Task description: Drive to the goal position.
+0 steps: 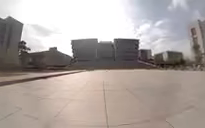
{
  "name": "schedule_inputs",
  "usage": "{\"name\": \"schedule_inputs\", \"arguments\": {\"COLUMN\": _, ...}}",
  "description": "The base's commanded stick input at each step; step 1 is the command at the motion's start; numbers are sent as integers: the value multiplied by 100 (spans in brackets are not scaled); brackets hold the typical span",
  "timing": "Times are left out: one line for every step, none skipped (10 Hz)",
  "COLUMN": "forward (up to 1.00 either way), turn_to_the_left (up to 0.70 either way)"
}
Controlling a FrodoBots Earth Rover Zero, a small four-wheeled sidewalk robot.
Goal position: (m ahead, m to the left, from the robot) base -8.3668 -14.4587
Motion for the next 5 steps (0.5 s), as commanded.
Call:
{"name": "schedule_inputs", "arguments": {"forward": 100, "turn_to_the_left": -39}}
{"name": "schedule_inputs", "arguments": {"forward": 100, "turn_to_the_left": -27}}
{"name": "schedule_inputs", "arguments": {"forward": 100, "turn_to_the_left": 0}}
{"name": "schedule_inputs", "arguments": {"forward": 100, "turn_to_the_left": 0}}
{"name": "schedule_inputs", "arguments": {"forward": 100, "turn_to_the_left": 0}}
